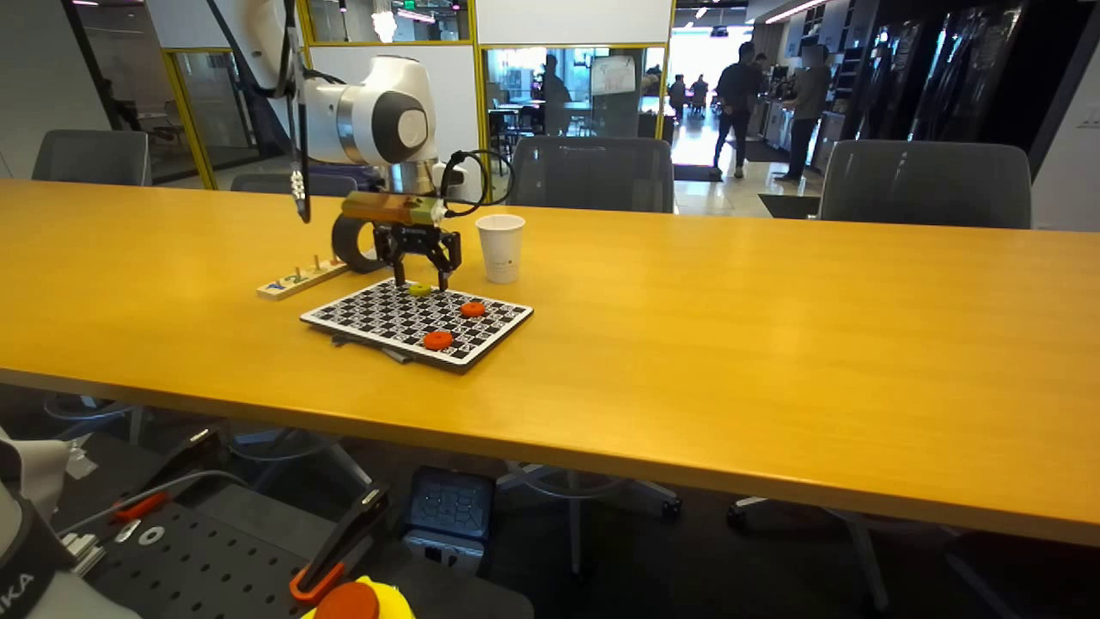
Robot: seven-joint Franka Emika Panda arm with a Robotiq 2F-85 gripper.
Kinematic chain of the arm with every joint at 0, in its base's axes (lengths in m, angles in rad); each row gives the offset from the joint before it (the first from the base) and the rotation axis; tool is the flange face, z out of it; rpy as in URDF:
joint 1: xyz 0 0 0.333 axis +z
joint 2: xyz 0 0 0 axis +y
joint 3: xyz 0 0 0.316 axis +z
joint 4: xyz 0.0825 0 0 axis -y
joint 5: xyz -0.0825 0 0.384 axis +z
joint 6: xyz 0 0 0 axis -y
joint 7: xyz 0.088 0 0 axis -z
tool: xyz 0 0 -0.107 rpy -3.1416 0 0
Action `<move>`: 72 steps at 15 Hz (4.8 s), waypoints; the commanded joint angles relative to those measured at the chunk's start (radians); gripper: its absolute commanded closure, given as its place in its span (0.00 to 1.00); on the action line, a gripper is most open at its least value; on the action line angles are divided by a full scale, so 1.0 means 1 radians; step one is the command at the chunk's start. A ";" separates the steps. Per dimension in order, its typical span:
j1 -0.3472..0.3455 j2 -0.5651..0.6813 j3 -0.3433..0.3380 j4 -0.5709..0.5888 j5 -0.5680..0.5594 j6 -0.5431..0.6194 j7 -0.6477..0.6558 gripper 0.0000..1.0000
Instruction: Divide the rings equally and put some in the clear cup and the rest in the white cup
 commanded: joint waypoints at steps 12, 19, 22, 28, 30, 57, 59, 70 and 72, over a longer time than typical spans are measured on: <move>0.026 -0.064 -0.019 0.017 -0.017 0.005 0.044 0.79; 0.038 -0.103 -0.014 0.103 -0.028 -0.022 0.035 0.79; 0.047 -0.075 -0.012 0.161 -0.038 -0.030 0.027 0.79; 0.055 -0.036 -0.010 0.238 -0.063 -0.055 0.019 0.79; 0.056 -0.022 -0.006 0.259 -0.062 -0.059 0.013 0.79; 0.004 -0.301 -0.049 -0.100 -0.066 -0.113 0.048 0.00; -0.015 -0.324 -0.053 -0.154 -0.060 -0.108 0.039 0.00; -0.086 -0.195 -0.060 -0.150 -0.023 -0.117 -0.016 0.00; -0.099 -0.159 -0.057 -0.132 -0.003 -0.124 -0.041 0.00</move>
